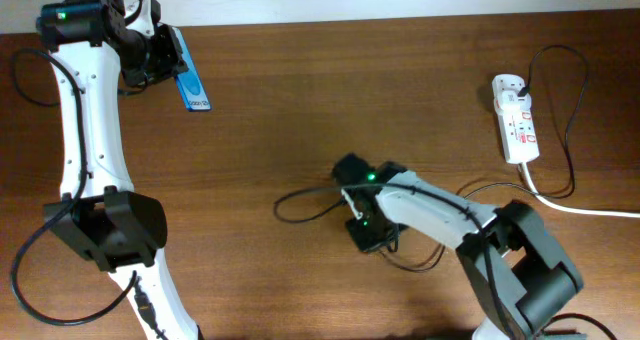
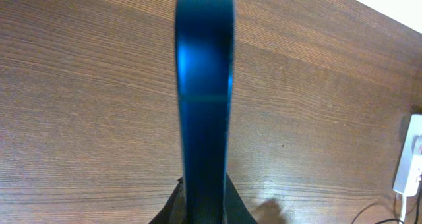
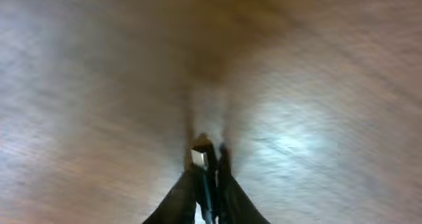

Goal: Plug charger to phone and switch on socket
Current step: 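Lower the right gripper to the table near the black cable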

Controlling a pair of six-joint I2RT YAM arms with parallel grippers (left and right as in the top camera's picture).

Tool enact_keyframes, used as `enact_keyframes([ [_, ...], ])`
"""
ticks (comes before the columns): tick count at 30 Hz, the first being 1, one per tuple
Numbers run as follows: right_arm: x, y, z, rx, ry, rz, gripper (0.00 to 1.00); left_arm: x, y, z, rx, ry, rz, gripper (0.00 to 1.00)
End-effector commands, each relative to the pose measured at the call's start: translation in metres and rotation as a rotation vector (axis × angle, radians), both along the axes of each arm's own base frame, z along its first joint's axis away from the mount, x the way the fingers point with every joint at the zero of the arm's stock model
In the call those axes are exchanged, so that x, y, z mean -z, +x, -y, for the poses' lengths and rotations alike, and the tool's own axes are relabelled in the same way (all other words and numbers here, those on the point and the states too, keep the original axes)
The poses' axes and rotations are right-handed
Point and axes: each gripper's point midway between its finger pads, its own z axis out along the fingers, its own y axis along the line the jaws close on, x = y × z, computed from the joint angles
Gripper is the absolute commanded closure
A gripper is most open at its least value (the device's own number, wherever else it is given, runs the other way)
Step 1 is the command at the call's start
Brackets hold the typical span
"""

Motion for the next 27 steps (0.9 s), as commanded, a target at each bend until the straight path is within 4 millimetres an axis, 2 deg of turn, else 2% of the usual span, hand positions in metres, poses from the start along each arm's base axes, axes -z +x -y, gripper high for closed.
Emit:
enact_keyframes([
  [1,0.006,0.01,0.02,0.118,0.015,-0.031,0.9,-0.009,0.001,0.003,-0.001,-0.025,0.022,1.0],
  [3,0.004,0.018,0.027,0.17,0.041,-0.035,0.9,-0.009,0.001,0.003,0.0,-0.025,0.022,1.0],
  [5,-0.002,0.033,0.023,0.204,0.097,-0.019,0.9,-0.009,0.001,0.003,0.001,-0.025,0.022,1.0],
  [6,-0.007,0.041,0.017,0.216,0.139,-0.009,0.9,-0.009,0.001,0.003,0.001,-0.025,0.022,1.0],
  [8,-0.027,0.064,-0.008,0.227,0.285,0.018,0.89,-0.009,0.001,0.004,0.002,-0.027,0.023,1.0],
  [10,-0.056,0.096,-0.034,0.234,0.413,0.092,0.9,-0.011,0.001,0.01,0.017,-0.058,0.029,1.0],
  [13,-0.081,0.13,-0.048,0.291,0.482,0.192,0.9,-0.012,0.001,0.011,0.023,-0.063,0.03,1.0],
  [14,-0.094,0.15,-0.057,0.317,0.531,0.257,0.9,-0.011,0.0,0.011,0.023,-0.064,0.027,1.0],
  [16,-0.106,0.17,-0.065,0.363,0.589,0.327,0.91,-0.011,-0.001,0.013,0.027,-0.065,0.02,1.0],
  [18,-0.11,0.183,-0.063,0.406,0.59,0.377,0.91,-0.01,-0.001,0.016,0.033,-0.065,0.019,1.0],
  [20,-0.107,0.188,-0.058,0.431,0.561,0.403,0.9,-0.011,-0.001,0.018,0.036,-0.065,0.02,1.0],
  [22,-0.099,0.185,-0.058,0.432,0.55,0.377,0.89,-0.011,-0.001,0.019,0.038,-0.065,0.02,1.0],
  [27,-0.06,0.154,-0.062,0.407,0.46,0.233,0.86,-0.013,0.0,0.026,0.066,-0.081,0.033,1.0],
])
